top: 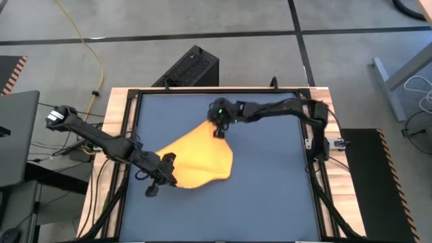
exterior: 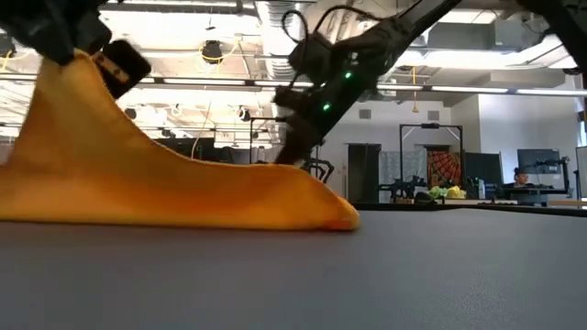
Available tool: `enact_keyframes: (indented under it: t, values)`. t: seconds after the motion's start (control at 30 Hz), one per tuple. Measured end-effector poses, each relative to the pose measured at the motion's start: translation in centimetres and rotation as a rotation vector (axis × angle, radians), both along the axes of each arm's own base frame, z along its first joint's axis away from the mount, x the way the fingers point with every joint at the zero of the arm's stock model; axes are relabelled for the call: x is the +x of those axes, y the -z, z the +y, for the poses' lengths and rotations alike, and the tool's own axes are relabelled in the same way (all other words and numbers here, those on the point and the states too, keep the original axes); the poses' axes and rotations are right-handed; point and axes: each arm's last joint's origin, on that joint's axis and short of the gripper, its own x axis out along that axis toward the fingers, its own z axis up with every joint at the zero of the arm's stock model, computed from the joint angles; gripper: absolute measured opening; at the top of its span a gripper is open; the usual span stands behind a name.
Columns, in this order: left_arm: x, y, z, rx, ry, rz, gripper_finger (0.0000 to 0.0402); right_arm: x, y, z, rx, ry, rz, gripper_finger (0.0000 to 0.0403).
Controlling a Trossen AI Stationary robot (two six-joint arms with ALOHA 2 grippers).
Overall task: Roll towel
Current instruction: Roll the orange microfiber towel
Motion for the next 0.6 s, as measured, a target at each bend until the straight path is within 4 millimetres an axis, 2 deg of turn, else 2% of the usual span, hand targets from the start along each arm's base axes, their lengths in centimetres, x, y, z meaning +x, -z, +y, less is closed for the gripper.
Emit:
enact_keyframes:
  t: [0.07,0.17,0.33,0.5,0.6]
  values:
    - [0.0,-0.5,0.1,0.042,-0.037,0.000,0.0000,-1.4,-1.0,-1.4,0.019,0.078,0.031,0.0016]
    - [-0.1,0.1,0.2,0.043,-0.075,0.024,0.0000,-3.3,-1.4,-3.4,0.061,0.190,0.068,0.0020]
    - [-1.0,3.1,0.0,0.054,-0.174,0.125,0.0000,-5.2,1.0,-5.5,0.135,0.315,0.114,0.0025]
    - [-2.2,5.5,0.1,0.068,-0.273,0.192,0.0000,-6.0,3.1,-5.5,0.183,0.350,0.153,0.0030]
    - [-2.7,6.4,0.2,0.070,-0.295,0.224,0.0000,-5.9,3.4,-4.9,0.181,0.335,0.154,0.0043]
